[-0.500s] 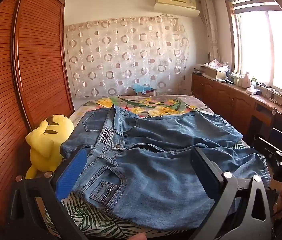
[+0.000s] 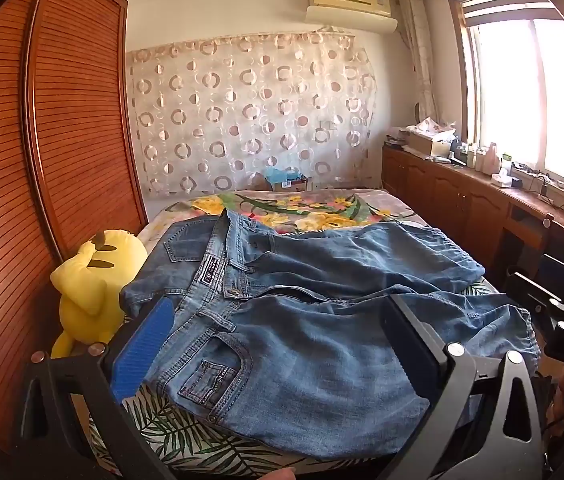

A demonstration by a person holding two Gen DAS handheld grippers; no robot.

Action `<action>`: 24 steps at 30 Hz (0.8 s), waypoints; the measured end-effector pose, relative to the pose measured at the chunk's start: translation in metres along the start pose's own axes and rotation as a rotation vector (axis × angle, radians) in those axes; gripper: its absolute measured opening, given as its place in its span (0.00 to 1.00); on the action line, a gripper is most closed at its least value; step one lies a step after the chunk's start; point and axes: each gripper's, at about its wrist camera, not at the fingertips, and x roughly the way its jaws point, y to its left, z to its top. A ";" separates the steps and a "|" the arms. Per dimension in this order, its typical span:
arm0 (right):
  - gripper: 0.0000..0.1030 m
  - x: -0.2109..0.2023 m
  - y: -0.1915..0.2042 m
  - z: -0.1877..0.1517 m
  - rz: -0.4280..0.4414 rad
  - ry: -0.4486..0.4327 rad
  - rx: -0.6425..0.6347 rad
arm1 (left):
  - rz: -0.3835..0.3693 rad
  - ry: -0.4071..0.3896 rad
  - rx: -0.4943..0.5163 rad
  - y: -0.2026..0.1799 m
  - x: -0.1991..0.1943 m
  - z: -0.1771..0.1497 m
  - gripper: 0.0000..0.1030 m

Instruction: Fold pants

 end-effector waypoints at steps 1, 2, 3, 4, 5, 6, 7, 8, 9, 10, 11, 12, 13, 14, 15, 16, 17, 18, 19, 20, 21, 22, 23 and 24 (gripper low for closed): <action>0.94 0.000 0.000 0.000 0.000 0.000 0.000 | 0.001 0.000 0.000 0.000 0.000 0.000 1.00; 0.94 -0.001 0.000 0.000 0.000 -0.001 0.001 | -0.001 0.000 0.000 0.000 0.000 0.000 1.00; 0.94 -0.004 -0.001 0.000 0.000 -0.003 0.000 | -0.001 0.001 0.000 0.000 0.000 0.000 1.00; 0.94 -0.006 0.000 0.001 0.000 -0.004 -0.003 | 0.000 0.001 0.000 0.000 0.000 0.000 1.00; 0.94 -0.006 0.001 0.001 -0.001 -0.005 -0.005 | -0.001 0.001 0.001 0.000 0.000 0.000 1.00; 0.94 -0.006 0.001 0.001 -0.001 -0.006 -0.006 | -0.001 0.002 0.001 0.000 0.000 0.000 1.00; 0.94 -0.006 0.001 0.001 0.000 -0.005 -0.006 | -0.001 0.001 0.001 0.000 0.000 0.000 1.00; 0.94 -0.006 0.001 0.001 0.000 -0.005 -0.006 | -0.002 0.001 0.001 0.000 0.000 0.000 1.00; 0.94 -0.006 0.001 0.001 -0.001 -0.006 -0.006 | -0.002 0.001 0.001 0.000 0.000 0.000 1.00; 0.94 -0.006 0.001 0.001 0.001 -0.005 -0.006 | -0.002 0.001 0.001 0.000 0.000 0.000 1.00; 0.94 -0.006 0.001 0.001 0.000 -0.005 -0.007 | -0.001 0.001 0.001 0.000 0.000 0.000 1.00; 0.94 -0.006 0.002 0.001 -0.001 -0.005 -0.006 | -0.001 0.001 0.002 0.000 0.000 0.000 1.00; 0.94 -0.006 0.001 0.001 0.001 -0.005 -0.006 | -0.001 0.001 0.002 0.000 0.000 0.000 1.00; 0.94 -0.006 0.001 0.001 0.000 -0.005 -0.006 | 0.000 0.001 0.003 0.000 0.000 0.000 1.00; 0.94 -0.006 0.001 0.001 0.001 -0.005 -0.006 | -0.001 0.001 0.002 0.000 0.000 0.000 1.00; 0.94 -0.006 0.001 0.001 0.001 -0.005 -0.006 | -0.001 0.001 0.003 0.000 0.000 0.000 1.00; 0.94 -0.006 0.001 0.001 0.000 -0.005 -0.006 | -0.001 0.002 0.003 0.000 0.000 0.000 1.00; 0.94 -0.007 0.001 0.001 0.001 -0.005 -0.005 | 0.000 0.001 0.004 0.000 0.000 0.000 1.00; 0.94 -0.006 0.001 0.001 0.001 -0.006 -0.006 | 0.000 0.000 0.003 0.000 0.000 0.000 1.00; 0.94 -0.006 0.001 0.001 0.001 -0.005 -0.006 | -0.001 0.001 0.002 0.000 0.000 0.000 1.00; 0.94 -0.007 0.001 0.001 0.001 -0.006 -0.006 | 0.000 0.001 0.004 0.000 0.000 0.000 1.00; 0.94 -0.007 0.001 0.001 0.001 -0.006 -0.005 | 0.001 0.001 0.004 0.000 0.000 0.000 1.00; 0.94 -0.007 0.001 0.001 0.001 -0.007 -0.005 | 0.000 0.001 0.004 0.000 0.000 0.000 1.00; 0.94 -0.007 0.001 0.001 0.001 -0.007 -0.006 | 0.000 0.001 0.004 0.000 0.000 0.000 1.00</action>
